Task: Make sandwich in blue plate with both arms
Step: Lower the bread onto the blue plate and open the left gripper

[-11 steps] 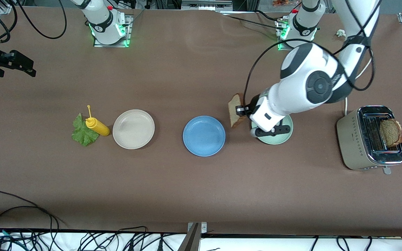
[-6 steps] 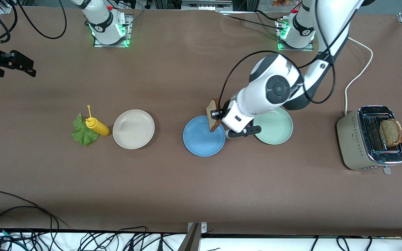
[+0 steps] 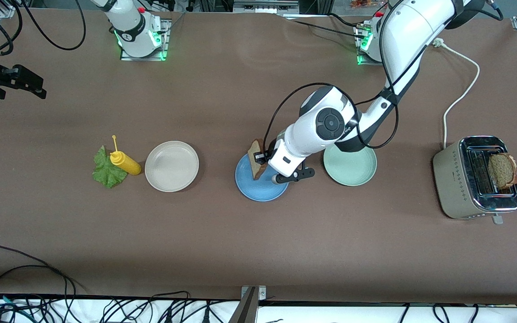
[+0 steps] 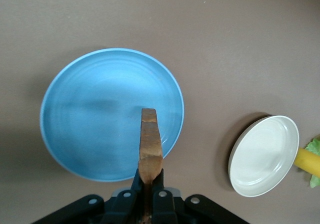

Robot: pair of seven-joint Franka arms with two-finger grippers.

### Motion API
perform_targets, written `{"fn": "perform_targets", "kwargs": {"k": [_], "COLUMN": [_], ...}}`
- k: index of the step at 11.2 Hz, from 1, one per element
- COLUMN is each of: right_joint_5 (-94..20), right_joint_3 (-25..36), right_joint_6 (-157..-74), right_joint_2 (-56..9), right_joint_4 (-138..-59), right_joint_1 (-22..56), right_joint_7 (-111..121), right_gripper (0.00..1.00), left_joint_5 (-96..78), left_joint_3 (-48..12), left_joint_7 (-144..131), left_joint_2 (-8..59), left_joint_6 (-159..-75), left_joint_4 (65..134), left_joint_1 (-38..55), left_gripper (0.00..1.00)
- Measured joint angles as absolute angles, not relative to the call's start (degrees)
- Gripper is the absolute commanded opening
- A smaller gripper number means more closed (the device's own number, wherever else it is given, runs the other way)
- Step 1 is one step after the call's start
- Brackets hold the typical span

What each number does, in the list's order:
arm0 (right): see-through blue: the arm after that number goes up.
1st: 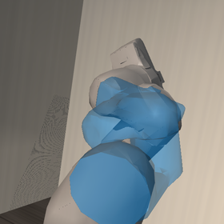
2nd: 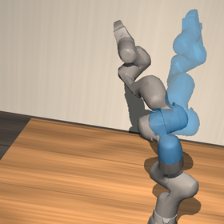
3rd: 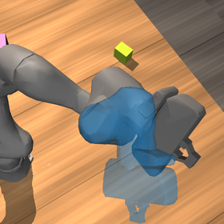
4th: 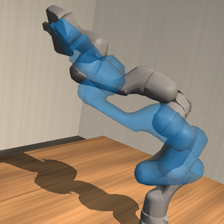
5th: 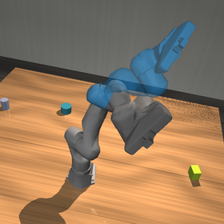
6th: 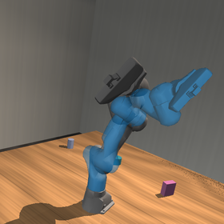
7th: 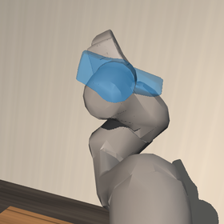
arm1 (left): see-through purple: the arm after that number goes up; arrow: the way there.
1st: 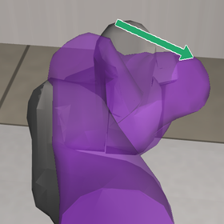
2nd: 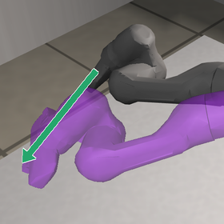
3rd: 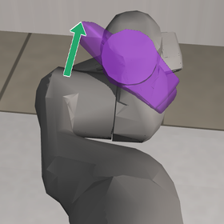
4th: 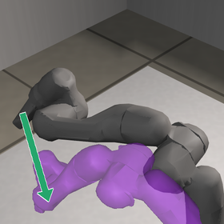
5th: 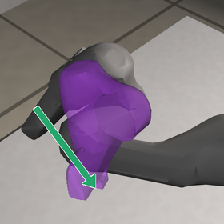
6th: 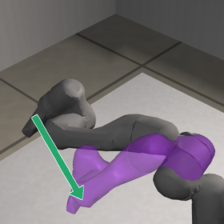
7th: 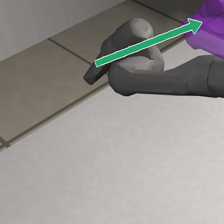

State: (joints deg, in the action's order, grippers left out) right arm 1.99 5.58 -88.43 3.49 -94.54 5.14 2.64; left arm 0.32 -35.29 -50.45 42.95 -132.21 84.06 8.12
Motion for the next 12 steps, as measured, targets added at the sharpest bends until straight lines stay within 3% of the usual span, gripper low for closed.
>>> {"fn": "perform_targets", "kwargs": {"k": [6,9,10,12], "right_joint_5": [1.99,1.99,1.99,1.99], "right_joint_3": [5.58,5.58,5.58,5.58], "right_joint_6": [-88.06,-88.01,-88.01,-88.00], "right_joint_2": [3.48,3.48,3.48,3.48], "right_joint_4": [-94.53,-94.53,-94.53,-94.53], "right_joint_1": [5.14,5.14,5.14,5.14], "right_joint_7": [2.64,2.64,2.64,2.64], "right_gripper": [1.00,1.00,1.00,1.00], "left_joint_5": [5.24,5.68,6.34,12.21], "left_joint_3": [-35.32,-35.26,-35.25,-35.25], "left_joint_7": [-50.57,-50.56,-50.56,-50.60], "left_joint_2": [46.59,46.85,46.85,46.85], "left_joint_6": [-136.77,-137.00,-137.02,-137.03], "left_joint_4": [84.04,84.00,83.96,83.88], "left_joint_1": [8.23,8.13,8.07,7.74], "left_gripper": [0.00,0.51,0.98,1.00]}}
